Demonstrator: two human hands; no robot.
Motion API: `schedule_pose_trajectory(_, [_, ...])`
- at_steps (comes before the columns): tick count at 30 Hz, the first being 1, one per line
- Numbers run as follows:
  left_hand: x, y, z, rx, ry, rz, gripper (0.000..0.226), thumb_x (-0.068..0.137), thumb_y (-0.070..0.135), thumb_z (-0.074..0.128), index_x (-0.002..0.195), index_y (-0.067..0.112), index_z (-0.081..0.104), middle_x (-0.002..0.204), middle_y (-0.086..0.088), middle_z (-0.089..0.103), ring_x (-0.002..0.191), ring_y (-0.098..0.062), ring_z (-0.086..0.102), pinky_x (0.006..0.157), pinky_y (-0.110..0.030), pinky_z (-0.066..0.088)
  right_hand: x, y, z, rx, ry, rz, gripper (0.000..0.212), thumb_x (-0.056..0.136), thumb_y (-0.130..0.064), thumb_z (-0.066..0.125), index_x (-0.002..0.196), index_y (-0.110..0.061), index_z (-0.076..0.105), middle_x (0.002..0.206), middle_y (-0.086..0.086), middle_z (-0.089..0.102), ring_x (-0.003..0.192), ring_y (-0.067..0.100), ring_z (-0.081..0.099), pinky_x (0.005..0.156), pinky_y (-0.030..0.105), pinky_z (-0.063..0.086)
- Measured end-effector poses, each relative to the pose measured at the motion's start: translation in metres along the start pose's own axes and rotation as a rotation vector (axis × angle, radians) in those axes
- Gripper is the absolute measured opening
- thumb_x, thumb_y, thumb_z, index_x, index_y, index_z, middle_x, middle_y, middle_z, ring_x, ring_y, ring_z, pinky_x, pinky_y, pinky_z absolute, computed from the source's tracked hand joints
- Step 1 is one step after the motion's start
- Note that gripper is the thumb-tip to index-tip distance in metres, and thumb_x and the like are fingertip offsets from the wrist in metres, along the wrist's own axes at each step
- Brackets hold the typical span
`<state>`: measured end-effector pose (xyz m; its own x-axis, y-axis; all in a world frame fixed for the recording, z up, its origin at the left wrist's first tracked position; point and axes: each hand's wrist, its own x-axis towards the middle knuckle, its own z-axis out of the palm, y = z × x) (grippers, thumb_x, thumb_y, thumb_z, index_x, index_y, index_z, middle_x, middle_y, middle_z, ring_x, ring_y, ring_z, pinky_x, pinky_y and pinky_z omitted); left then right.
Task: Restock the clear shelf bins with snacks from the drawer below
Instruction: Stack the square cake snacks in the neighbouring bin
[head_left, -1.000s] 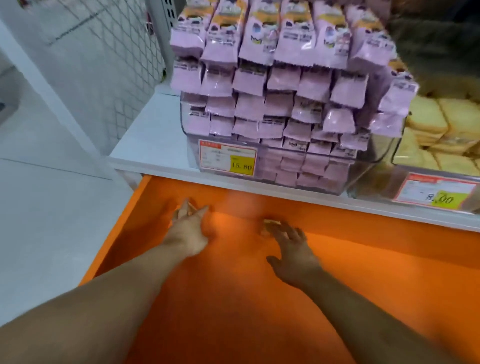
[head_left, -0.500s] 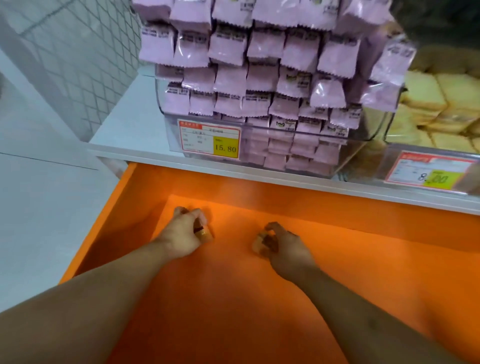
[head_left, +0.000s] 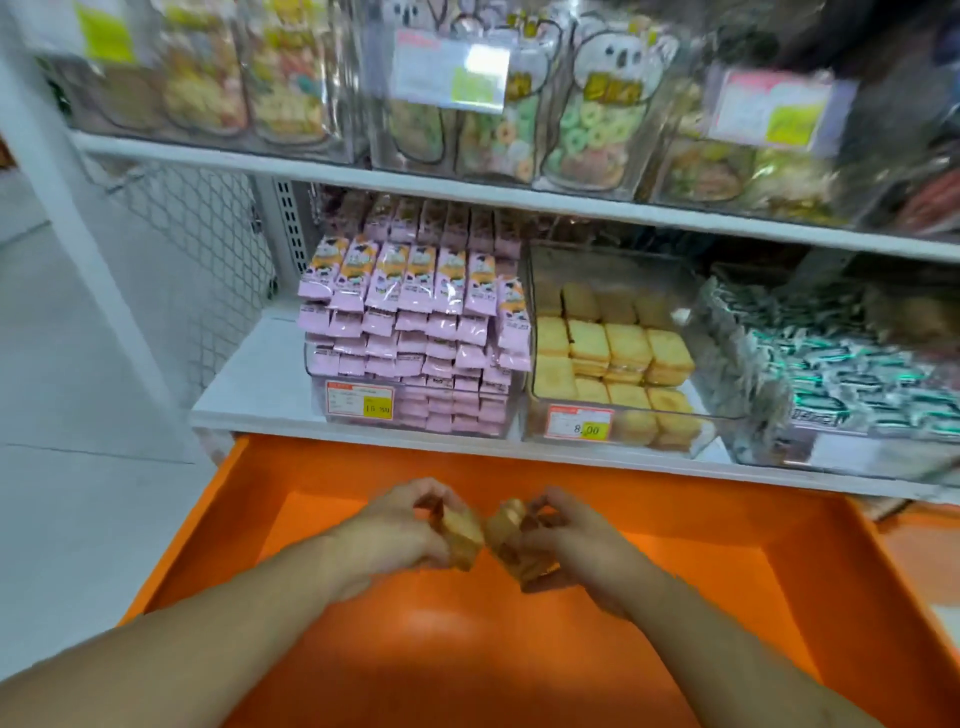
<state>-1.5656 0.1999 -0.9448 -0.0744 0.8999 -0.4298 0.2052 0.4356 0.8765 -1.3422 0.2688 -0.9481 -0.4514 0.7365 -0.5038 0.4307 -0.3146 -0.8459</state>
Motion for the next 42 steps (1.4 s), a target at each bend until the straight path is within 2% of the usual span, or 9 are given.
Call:
schedule_pose_trajectory(6, [-0.039, 0.06, 0.026, -0.363, 0.019, 0.035, 0.046, 0.058, 0.005, 0.085, 0.101, 0.012, 0.072, 0.105, -0.019, 0.073, 0.092, -0.04, 0.075, 0.092, -0.058, 0.06, -0.073, -0.049, -0.033, 0.096, 0.009, -0.086, 0.032, 0.09, -0.005, 0.075, 0.109, -0.008, 0.05, 0.091, 0.022, 0.071, 0.08, 0.036, 0.067, 0.079, 0.061, 0.062])
schedule_pose_trajectory(9, [-0.047, 0.079, 0.034, -0.371, 0.068, 0.069, 0.038, 0.069, 0.002, 0.09, 0.101, 0.012, 0.072, 0.106, -0.02, 0.071, 0.098, -0.041, 0.074, 0.093, -0.058, 0.059, -0.092, -0.062, -0.042, 0.232, -0.029, -0.116, 0.037, 0.081, -0.009, 0.077, 0.108, -0.009, 0.052, 0.098, 0.03, 0.068, 0.086, 0.04, 0.068, 0.075, 0.056, 0.061])
schedule_pose_trajectory(13, [-0.049, 0.091, 0.042, -0.405, 0.081, 0.121, 0.036, 0.079, -0.01, 0.08, 0.108, 0.01, 0.071, 0.106, -0.015, 0.073, 0.093, -0.032, 0.073, 0.09, -0.054, 0.06, -0.096, -0.066, -0.041, 0.284, 0.06, -0.192, 0.044, 0.075, -0.008, 0.08, 0.11, -0.003, 0.053, 0.092, 0.021, 0.067, 0.079, 0.036, 0.071, 0.074, 0.056, 0.061])
schedule_pose_trajectory(17, [-0.043, 0.097, 0.039, -0.408, 0.066, 0.143, 0.045, 0.078, -0.011, 0.081, 0.111, 0.018, 0.073, 0.114, -0.008, 0.074, 0.1, -0.034, 0.075, 0.092, -0.053, 0.061, -0.083, -0.076, -0.049, 0.251, 0.231, -0.224, 0.048, 0.089, -0.002, 0.079, 0.126, -0.007, 0.05, 0.099, 0.015, 0.067, 0.083, 0.036, 0.076, 0.079, 0.059, 0.063])
schedule_pose_trajectory(21, [-0.036, 0.102, 0.036, -0.343, 0.065, 0.199, 0.058, 0.077, -0.004, 0.085, 0.12, 0.032, 0.07, 0.119, 0.002, 0.07, 0.105, -0.024, 0.074, 0.091, -0.051, 0.062, -0.07, -0.084, -0.058, 0.229, 0.233, -0.245, 0.058, 0.084, 0.0, 0.082, 0.131, -0.021, 0.056, 0.108, 0.012, 0.062, 0.082, 0.035, 0.077, 0.077, 0.053, 0.065])
schedule_pose_trajectory(25, [-0.027, 0.098, 0.038, -0.334, 0.088, 0.228, 0.066, 0.074, 0.0, 0.089, 0.124, 0.037, 0.067, 0.121, 0.004, 0.071, 0.108, -0.017, 0.073, 0.094, -0.045, 0.061, -0.061, -0.084, -0.059, 0.126, 0.232, -0.291, 0.056, 0.08, -0.007, 0.089, 0.123, -0.022, 0.057, 0.116, 0.009, 0.061, 0.079, 0.024, 0.075, 0.066, 0.044, 0.064])
schedule_pose_trajectory(29, [-0.024, 0.097, 0.045, -0.282, 0.064, 0.259, 0.068, 0.075, 0.002, 0.09, 0.127, 0.037, 0.064, 0.121, 0.008, 0.071, 0.104, -0.005, 0.072, 0.091, -0.034, 0.061, -0.059, -0.084, -0.063, 0.115, 0.226, -0.268, 0.056, 0.083, -0.013, 0.087, 0.12, -0.017, 0.046, 0.117, 0.008, 0.06, 0.074, 0.021, 0.074, 0.062, 0.051, 0.064])
schedule_pose_trajectory(34, [-0.023, 0.093, 0.056, -0.258, 0.012, 0.267, 0.073, 0.069, 0.003, 0.092, 0.124, 0.044, 0.066, 0.122, 0.004, 0.071, 0.11, -0.015, 0.072, 0.093, -0.041, 0.061, -0.066, -0.079, -0.077, 0.028, 0.239, -0.233, 0.055, 0.081, -0.023, 0.09, 0.114, -0.018, 0.047, 0.111, 0.013, 0.066, 0.082, 0.033, 0.076, 0.061, 0.054, 0.064])
schedule_pose_trajectory(42, [-0.031, 0.102, 0.072, -0.114, -0.029, 0.331, 0.082, 0.072, 0.0, 0.089, 0.133, 0.044, 0.056, 0.125, 0.019, 0.065, 0.121, -0.012, 0.065, 0.096, -0.044, 0.06, -0.069, -0.068, -0.095, 0.037, 0.144, -0.268, 0.042, 0.079, -0.018, 0.092, 0.113, -0.028, 0.069, 0.112, 0.011, 0.068, 0.088, 0.033, 0.072, 0.06, 0.042, 0.059])
